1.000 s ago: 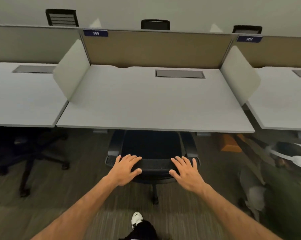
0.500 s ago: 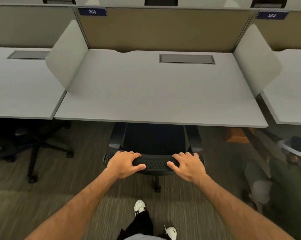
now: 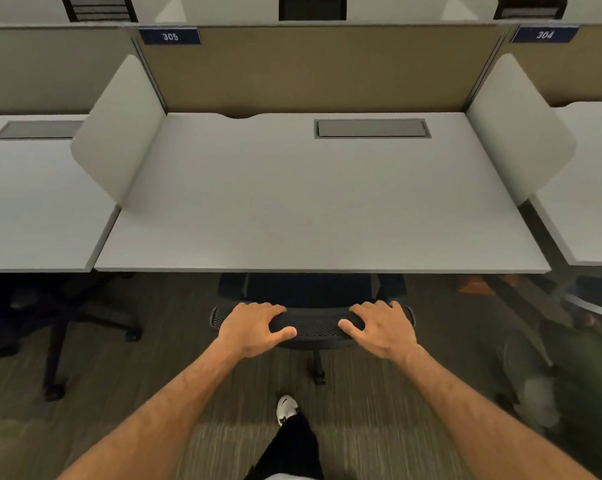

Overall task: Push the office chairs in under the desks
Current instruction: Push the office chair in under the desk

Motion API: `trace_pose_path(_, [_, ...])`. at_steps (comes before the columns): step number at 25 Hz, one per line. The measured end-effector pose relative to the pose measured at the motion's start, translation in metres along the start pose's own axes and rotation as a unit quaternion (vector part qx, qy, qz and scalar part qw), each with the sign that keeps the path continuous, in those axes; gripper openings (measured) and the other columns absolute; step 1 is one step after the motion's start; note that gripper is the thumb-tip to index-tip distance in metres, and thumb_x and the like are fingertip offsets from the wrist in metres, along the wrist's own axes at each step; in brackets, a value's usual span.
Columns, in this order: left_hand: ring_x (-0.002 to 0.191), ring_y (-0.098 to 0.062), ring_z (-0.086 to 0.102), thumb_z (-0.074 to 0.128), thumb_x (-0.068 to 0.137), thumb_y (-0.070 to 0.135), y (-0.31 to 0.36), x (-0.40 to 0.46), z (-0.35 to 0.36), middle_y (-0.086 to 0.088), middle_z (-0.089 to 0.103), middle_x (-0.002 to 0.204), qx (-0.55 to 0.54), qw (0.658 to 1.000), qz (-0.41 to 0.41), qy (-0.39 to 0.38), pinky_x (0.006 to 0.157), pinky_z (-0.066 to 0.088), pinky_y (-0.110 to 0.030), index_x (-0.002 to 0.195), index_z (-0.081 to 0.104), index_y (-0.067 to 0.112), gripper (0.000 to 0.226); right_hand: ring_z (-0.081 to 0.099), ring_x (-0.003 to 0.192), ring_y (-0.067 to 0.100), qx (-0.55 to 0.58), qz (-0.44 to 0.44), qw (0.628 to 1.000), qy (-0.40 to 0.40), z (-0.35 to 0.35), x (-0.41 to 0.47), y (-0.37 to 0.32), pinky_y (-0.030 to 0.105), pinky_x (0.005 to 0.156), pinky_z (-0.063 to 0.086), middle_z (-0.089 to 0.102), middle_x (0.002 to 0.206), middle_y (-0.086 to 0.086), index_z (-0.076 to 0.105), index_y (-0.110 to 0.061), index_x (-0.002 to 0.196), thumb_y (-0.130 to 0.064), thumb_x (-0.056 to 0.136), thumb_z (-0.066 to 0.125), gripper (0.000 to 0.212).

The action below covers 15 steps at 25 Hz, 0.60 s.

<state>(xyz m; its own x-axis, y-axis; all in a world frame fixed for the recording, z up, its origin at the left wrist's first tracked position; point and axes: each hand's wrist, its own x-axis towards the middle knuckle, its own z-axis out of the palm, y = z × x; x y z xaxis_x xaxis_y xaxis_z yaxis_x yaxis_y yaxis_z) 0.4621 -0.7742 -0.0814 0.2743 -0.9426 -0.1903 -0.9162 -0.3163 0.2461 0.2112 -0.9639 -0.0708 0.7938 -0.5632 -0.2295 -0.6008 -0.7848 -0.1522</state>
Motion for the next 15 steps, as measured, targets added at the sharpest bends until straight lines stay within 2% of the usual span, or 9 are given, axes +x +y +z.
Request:
trace_pose_path(3, [0.095,-0.008,0.065,0.018,0.083,0.093,-0.013,0.027,-0.009,0.015,0.07,0.113,-0.008,1.0,0.003,0.003,0.088,0.051,-0.034,0.138,0.058,0.034,0.091,0.062,0.108,0.016,0.013,0.014,1.0,-0.002,-0.007,0.031,0.006,0.05,0.104,0.04,0.07,0.117,-0.011,0.063,-0.035,0.127,-0.087,0.085,0.003,0.09])
trace_pose_path(6, [0.091,-0.008,0.063,0.019,0.084,0.092,-0.021,0.046,-0.018,0.014,0.07,0.11,0.0,1.0,0.016,-0.007,0.082,0.049,-0.032,0.139,0.057,0.032,0.09,0.062,0.11,0.016,0.012,0.01,1.0,-0.013,-0.014,0.052,0.009,0.05,0.104,0.04,0.07,0.121,-0.012,0.062,-0.035,0.13,-0.086,0.088,0.01,0.084])
trace_pose_path(9, [0.096,-0.01,0.064,0.019,0.083,0.093,-0.028,0.062,-0.027,0.013,0.07,0.116,-0.01,1.0,0.006,-0.008,0.088,0.049,-0.034,0.142,0.055,0.032,0.092,0.061,0.11,0.017,0.029,0.018,0.999,-0.02,-0.024,0.07,0.01,0.048,0.102,0.04,0.069,0.12,-0.011,0.062,-0.035,0.13,-0.084,0.088,0.015,0.08])
trace_pose_path(13, [0.102,-0.012,0.066,0.017,0.079,0.097,-0.037,0.078,-0.03,0.012,0.071,0.121,-0.011,1.0,0.004,-0.008,0.091,0.052,-0.036,0.14,0.057,0.033,0.097,0.064,0.098,0.017,0.032,0.005,0.999,-0.029,-0.037,0.088,0.011,0.043,0.094,0.046,0.07,0.103,-0.011,0.067,-0.034,0.11,-0.083,0.089,0.019,0.073])
trace_pose_path(15, [0.1,-0.011,0.066,0.018,0.079,0.097,-0.038,0.081,-0.029,0.013,0.071,0.119,-0.016,1.0,-0.001,-0.002,0.089,0.052,-0.036,0.139,0.058,0.033,0.097,0.065,0.096,0.017,0.036,0.002,0.999,-0.025,-0.039,0.094,0.012,0.042,0.09,0.048,0.072,0.101,-0.01,0.068,-0.033,0.108,-0.085,0.088,0.017,0.075])
